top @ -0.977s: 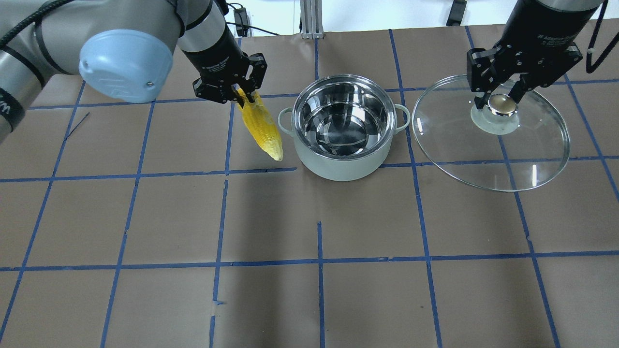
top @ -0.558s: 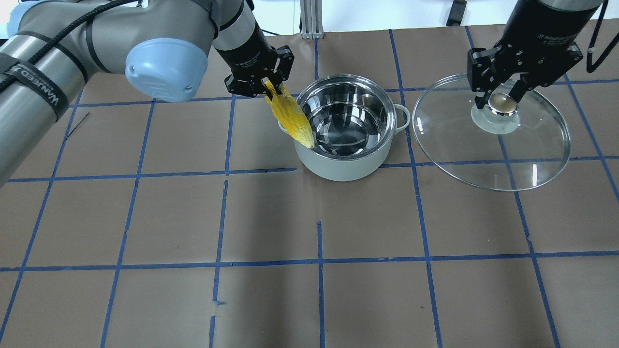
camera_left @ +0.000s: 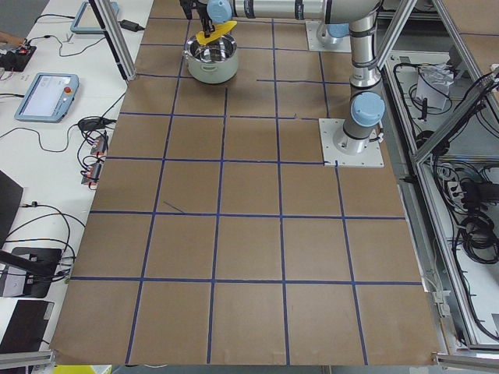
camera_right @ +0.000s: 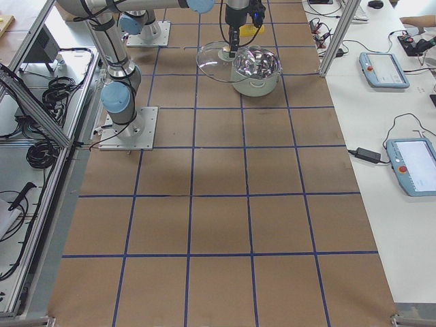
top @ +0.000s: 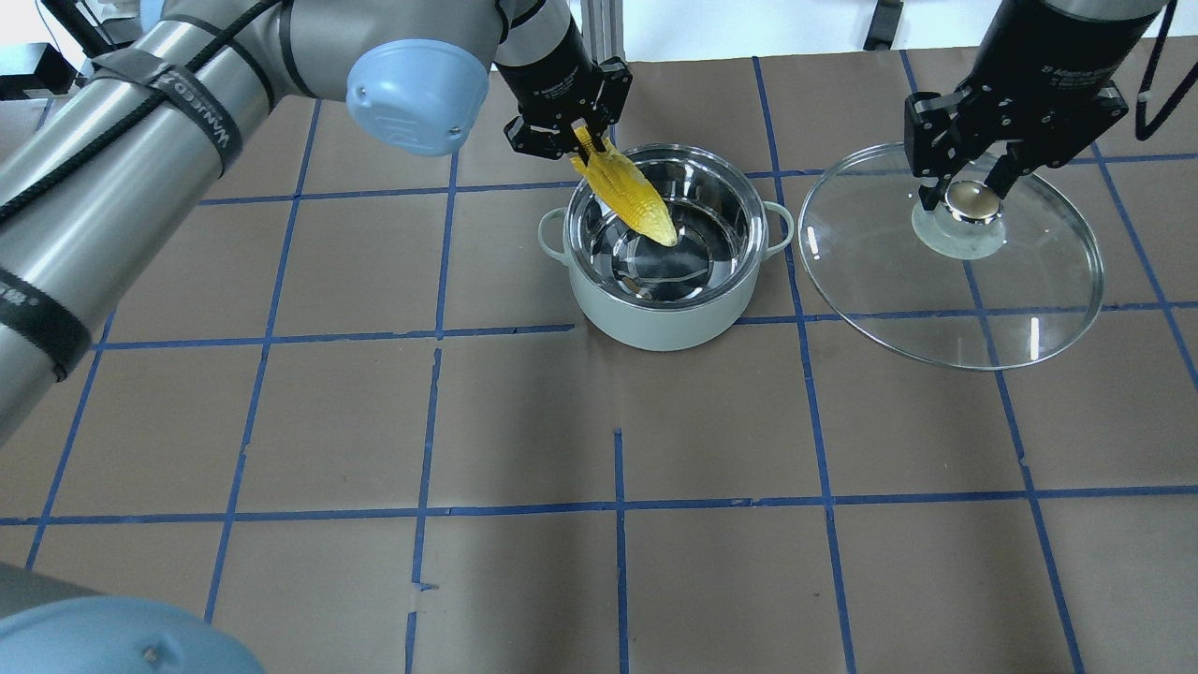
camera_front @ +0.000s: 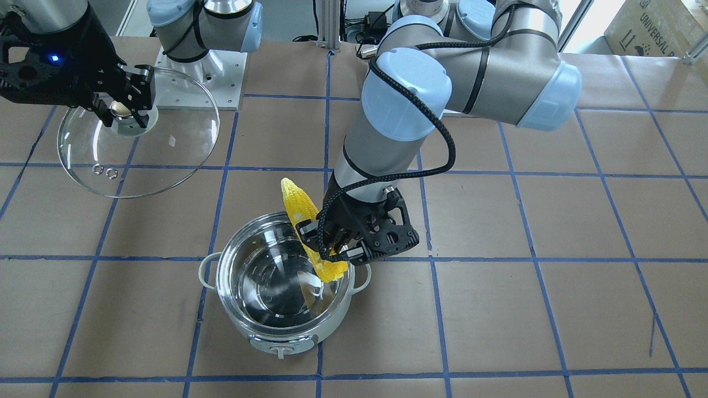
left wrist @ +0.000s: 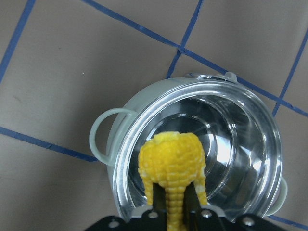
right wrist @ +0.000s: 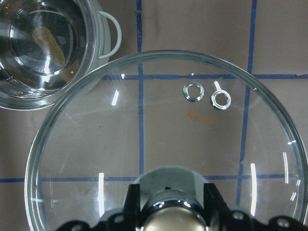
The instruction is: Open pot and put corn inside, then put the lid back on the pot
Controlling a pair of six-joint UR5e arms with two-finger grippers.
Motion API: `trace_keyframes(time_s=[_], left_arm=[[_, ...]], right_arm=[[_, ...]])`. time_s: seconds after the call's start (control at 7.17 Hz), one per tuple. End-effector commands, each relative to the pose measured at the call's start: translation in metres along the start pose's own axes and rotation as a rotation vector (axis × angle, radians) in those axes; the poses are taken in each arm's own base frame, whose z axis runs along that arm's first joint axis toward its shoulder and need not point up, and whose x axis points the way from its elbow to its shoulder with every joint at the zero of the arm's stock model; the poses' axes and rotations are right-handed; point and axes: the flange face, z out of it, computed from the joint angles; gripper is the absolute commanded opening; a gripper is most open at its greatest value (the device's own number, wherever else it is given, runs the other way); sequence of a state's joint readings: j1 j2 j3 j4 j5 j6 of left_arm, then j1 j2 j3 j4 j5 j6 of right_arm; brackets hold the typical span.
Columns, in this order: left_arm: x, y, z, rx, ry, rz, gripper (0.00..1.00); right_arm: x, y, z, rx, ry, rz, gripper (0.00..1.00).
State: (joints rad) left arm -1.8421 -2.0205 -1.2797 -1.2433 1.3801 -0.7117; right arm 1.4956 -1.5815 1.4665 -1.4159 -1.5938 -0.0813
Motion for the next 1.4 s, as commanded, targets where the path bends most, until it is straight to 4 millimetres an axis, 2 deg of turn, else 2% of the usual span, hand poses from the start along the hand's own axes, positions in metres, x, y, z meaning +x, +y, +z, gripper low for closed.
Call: trace_keyframes(time_s=[0.0,0.42,0.56,0.7,0.84,0.98,1.12,1.26], left_arm=[[0.004,0.002,0.006,-0.008,0.000,0.016,1.00],[-0.001,-0.001,0.017,-0.020,-0.015,0.011,1.00],[-0.004,-0.003,0.014,-0.014,-0.018,0.036,1.00],[-0.019,-0.010,0.004,-0.007,-0.027,0.176,1.00],[-0.048,-0.022,-0.003,-0.001,-0.051,0.270,1.00],[-0.086,-0.029,-0.010,-0.013,-0.057,0.383,1.00],[-0.131,-0.032,-0.026,-0.011,-0.061,0.489,1.00],[-0.180,-0.029,-0.062,0.018,-0.059,0.496,1.00]], right_arm=[[0.000,0.000,0.000,0.000,0.002,0.000,0.27],[0.000,0.000,0.000,0.000,0.002,-0.002,0.26],[0.000,0.000,0.000,0.000,0.002,-0.002,0.26],[0.000,0.000,0.000,0.000,0.002,-0.002,0.26],[0.000,0.000,0.000,0.000,0.002,-0.002,0.26],[0.000,0.000,0.000,0.000,0.002,-0.002,0.26],[0.000,0.000,0.000,-0.002,0.003,-0.005,0.26],[0.001,0.000,0.000,0.000,0.003,-0.006,0.26]])
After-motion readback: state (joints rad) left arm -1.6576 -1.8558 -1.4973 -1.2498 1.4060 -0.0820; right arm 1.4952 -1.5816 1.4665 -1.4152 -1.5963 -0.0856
